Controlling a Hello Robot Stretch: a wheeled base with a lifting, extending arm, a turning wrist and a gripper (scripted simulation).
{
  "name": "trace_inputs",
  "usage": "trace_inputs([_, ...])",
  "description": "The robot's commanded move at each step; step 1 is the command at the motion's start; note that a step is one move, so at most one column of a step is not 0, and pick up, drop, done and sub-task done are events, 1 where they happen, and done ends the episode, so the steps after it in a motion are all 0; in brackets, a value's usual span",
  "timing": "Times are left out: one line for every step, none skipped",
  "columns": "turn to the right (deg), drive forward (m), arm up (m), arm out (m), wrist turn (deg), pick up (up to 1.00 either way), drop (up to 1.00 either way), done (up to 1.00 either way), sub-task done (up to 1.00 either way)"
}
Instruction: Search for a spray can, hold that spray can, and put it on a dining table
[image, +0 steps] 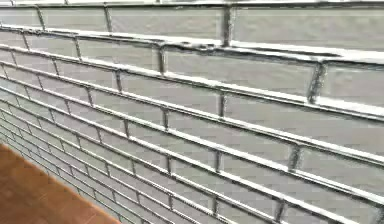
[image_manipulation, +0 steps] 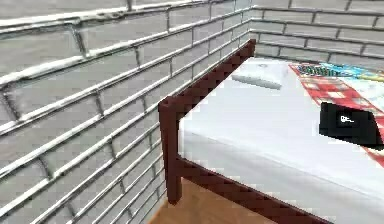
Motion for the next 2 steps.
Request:
trace_inputs([-45.0,0.0,0.0,0.0,0.0,0.0,0.0,0.0,0.0])
trace_inputs([-45.0,0.0,0.0,0.0,0.0,0.0,0.0,0.0,0.0])
